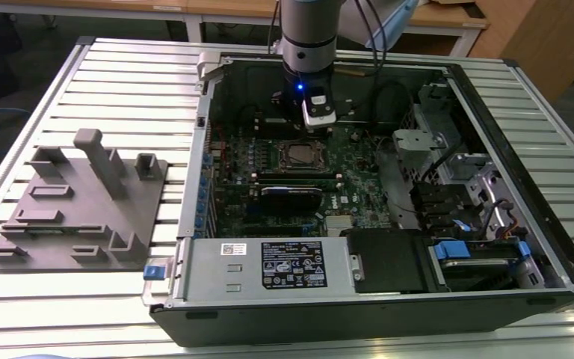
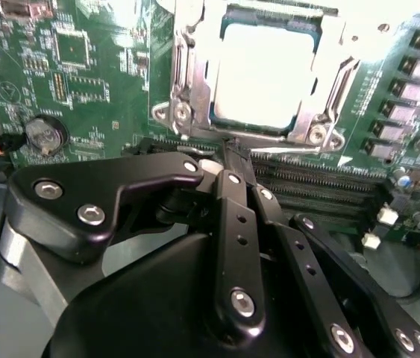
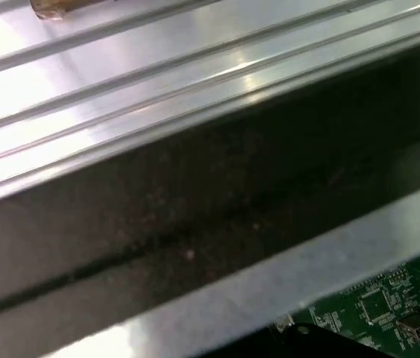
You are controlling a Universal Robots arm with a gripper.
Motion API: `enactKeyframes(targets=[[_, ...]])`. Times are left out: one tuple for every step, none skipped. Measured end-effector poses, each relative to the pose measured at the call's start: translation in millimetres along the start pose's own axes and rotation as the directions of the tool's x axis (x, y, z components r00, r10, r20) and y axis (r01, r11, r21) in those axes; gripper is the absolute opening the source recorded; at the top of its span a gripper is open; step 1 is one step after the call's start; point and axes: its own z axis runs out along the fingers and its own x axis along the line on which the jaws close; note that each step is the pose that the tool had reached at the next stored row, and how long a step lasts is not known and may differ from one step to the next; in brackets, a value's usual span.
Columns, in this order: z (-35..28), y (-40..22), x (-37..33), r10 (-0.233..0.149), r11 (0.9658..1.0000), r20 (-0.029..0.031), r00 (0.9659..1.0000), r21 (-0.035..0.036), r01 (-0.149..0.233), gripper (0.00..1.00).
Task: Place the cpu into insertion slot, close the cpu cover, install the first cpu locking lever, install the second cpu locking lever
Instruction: 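Install the first cpu locking lever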
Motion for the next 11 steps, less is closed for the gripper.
enactKeyframes(targets=[[0.0,0.1,0.1,0.0,1.0,0.0016,1.0,0.0039,0.0,0.1],[0.0,0.1,0.0,-0.001,1.0,0.0017,1.0,0.004,0.001,0.1],[0.0,0.1,0.1,-0.001,1.0,0.0017,1.0,0.004,0.0,0.1],[0.0,0.1,0.1,0.0,1.0,0.0017,1.0,0.0041,0.0,0.1],[0.0,0.1,0.1,0.0,1.0,0.0017,1.0,0.0041,0.0,0.1],[0.0,0.2,0.1,0.0,1.0,0.0017,1.0,0.0042,0.0,0.1],[-0.2,0.3,0.1,0.0,1.0,0.0017,1.0,0.0044,0.0,0.1],[-0.7,0.4,0.1,0.0,1.0,0.0016,1.0,0.0044,0.0,0.1],[-1.3,0.6,0.1,0.0,1.0,0.0017,1.0,0.004,0.0,0.1],[-2.2,0.7,0.1,0.0,1.0,0.0017,1.0,0.004,0.0,0.1],[-3.2,0.8,0.0,0.0,1.0,0.0017,1.0,0.004,0.0,0.1]])
